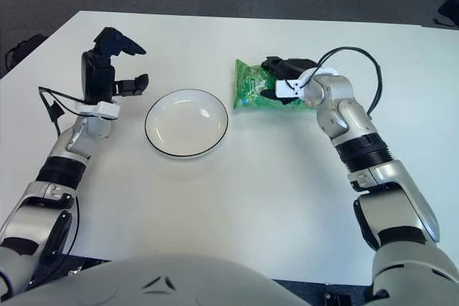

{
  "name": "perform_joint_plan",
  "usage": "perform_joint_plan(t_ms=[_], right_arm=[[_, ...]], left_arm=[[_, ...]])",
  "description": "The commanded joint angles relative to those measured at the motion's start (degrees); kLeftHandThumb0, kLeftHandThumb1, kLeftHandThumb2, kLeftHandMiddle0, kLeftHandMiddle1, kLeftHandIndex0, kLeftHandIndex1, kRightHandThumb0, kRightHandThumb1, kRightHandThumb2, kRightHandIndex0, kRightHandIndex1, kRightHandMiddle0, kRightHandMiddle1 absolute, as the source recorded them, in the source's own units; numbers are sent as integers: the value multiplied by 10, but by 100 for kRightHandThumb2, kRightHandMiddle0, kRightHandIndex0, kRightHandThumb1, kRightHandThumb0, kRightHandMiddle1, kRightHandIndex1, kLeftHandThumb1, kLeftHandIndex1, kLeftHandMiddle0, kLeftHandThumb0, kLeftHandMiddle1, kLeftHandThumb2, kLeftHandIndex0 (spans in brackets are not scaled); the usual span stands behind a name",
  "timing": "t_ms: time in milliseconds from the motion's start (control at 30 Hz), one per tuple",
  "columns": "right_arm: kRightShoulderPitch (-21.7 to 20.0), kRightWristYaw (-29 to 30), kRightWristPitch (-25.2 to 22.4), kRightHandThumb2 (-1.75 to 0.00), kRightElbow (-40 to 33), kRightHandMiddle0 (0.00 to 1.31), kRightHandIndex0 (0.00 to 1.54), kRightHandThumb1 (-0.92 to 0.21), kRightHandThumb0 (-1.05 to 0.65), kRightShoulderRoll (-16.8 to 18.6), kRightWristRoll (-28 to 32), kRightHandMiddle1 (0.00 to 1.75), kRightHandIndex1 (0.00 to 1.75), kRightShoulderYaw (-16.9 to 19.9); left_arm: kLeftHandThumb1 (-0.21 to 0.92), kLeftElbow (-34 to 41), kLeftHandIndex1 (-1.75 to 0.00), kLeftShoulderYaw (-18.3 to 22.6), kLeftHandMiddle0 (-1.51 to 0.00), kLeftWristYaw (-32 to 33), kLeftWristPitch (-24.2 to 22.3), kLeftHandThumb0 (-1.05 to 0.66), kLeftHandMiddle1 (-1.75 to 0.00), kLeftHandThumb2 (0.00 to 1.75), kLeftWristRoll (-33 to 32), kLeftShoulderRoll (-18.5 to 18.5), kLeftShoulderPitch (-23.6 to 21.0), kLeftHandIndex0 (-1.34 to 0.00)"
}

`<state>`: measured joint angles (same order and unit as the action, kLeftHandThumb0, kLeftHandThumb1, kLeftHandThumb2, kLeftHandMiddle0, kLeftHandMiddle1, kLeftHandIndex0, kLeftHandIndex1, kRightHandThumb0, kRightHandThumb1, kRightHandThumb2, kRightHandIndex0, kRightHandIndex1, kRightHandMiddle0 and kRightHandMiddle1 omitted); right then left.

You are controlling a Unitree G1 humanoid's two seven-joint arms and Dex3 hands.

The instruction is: Put the snack into the plate.

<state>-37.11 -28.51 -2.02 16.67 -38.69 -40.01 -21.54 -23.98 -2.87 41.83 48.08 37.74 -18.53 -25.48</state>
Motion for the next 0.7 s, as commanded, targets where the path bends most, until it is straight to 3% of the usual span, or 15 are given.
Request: perform_joint_plan(t_ms=[0,567,667], right_arm=[[-17,-11,12,-93,33,0,6,-92,-105,3,-3,33,0,-9],[-29,-39,77,-94,146,0,0,-92,-105,11,-5,22,0,-55],[-40,-45,76,-93,167,0,0,-92,-105,15,-9,25,0,-61]], left_arm=[[29,23,-165,16,-66,17,-10,-1,-175,134,2,2,22,-44],[26,72,-172,67,-67,72,-11,-1,-174,139,-25,45,44,-41],[27,83,-174,80,-69,88,-15,-1,-167,136,-18,50,49,-41]])
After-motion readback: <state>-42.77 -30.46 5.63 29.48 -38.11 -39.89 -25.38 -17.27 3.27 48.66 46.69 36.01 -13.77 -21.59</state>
